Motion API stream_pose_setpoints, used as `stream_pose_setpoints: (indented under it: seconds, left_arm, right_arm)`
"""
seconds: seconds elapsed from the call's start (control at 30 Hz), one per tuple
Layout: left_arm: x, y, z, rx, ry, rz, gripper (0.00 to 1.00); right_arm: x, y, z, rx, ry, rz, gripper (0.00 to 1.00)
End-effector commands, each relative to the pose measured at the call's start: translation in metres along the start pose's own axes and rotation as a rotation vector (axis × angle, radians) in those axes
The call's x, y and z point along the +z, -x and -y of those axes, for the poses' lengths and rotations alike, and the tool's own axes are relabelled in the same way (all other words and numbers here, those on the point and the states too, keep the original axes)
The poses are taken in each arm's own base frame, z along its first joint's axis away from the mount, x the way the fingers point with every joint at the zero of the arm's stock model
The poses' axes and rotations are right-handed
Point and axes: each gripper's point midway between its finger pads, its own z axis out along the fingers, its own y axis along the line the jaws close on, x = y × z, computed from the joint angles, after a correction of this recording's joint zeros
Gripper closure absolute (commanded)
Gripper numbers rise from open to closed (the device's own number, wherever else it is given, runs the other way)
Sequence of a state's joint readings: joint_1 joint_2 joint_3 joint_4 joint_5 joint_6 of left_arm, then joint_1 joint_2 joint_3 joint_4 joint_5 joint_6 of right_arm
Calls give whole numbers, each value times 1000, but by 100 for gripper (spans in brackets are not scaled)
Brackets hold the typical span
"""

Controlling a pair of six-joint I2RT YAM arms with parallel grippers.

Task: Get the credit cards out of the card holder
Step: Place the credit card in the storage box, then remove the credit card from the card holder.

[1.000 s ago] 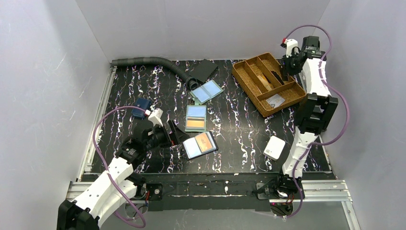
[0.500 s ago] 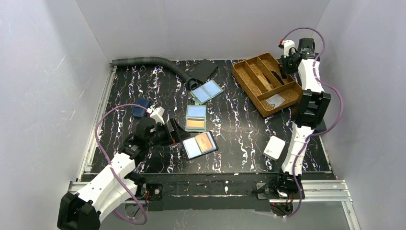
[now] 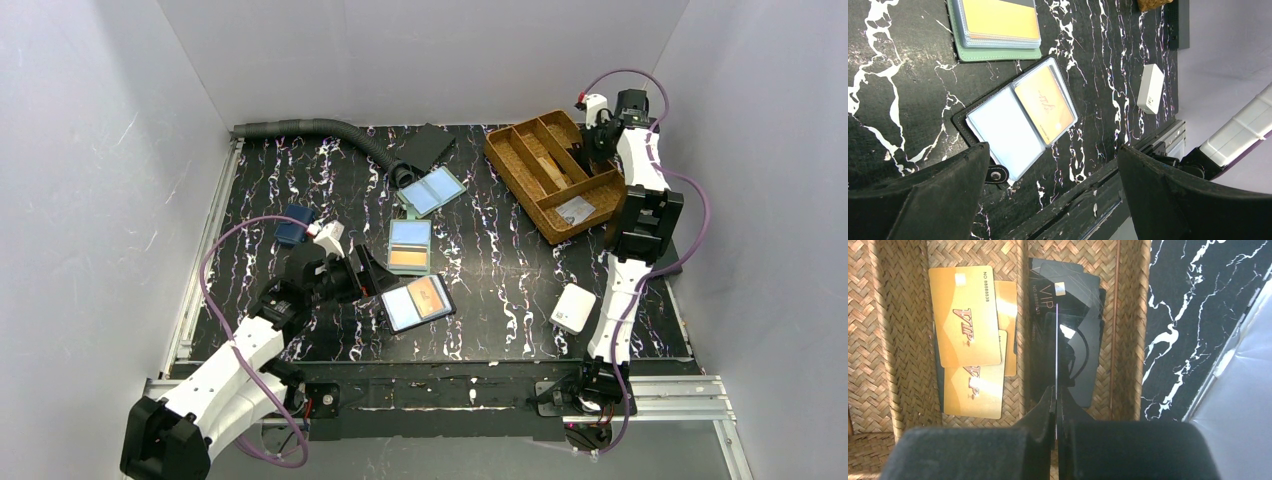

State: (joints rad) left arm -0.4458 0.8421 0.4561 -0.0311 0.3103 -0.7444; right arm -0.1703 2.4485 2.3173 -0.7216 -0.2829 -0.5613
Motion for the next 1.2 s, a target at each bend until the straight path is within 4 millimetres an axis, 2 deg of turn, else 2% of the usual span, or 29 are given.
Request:
stream_pose_setpoints:
  seconds: [0.0, 0.13, 0.2, 0.3, 0.33, 0.47, 0.57, 0.63, 0.77, 0.9, 1.17]
  left_arm:
    - [-1, 14, 8, 14, -10, 36, 2]
    - [-1, 14, 7, 16, -7, 32, 2]
    - [-1, 14, 8, 17, -7, 31, 2]
    - [-2, 15, 9, 20, -8, 32, 2]
    - [-3, 15, 9, 21, -9, 33, 2]
    - [-4, 18, 14, 18, -28, 45, 2]
    - [-5, 18, 19, 6, -51, 48, 2]
    - [-5, 20, 23, 1, -77, 58, 2]
    - [-3, 16, 26, -41, -105, 49, 2]
    - [0, 5, 22, -91, -101, 1, 2]
    - [-5, -16, 30, -124, -172, -91, 2]
  right_arm:
    - [-1, 24, 9, -23, -12, 85, 97]
    - [4, 22, 12, -20, -18, 84, 93]
    - [5, 24, 18, -16, -50, 85, 79]
    - [0, 27, 37, -2, -151, 81, 66]
    - [-6, 30, 45, 4, -202, 76, 60]
    - [-30, 40, 62, 14, -305, 84, 56]
    - [-45, 45, 60, 24, -317, 93, 55]
    - [-58, 51, 47, 24, -277, 121, 53]
    - [-83, 50, -2, 18, -110, 165, 49]
    - [-108, 37, -50, 23, 34, 194, 48]
    - [-159, 16, -127, 46, 238, 256, 47]
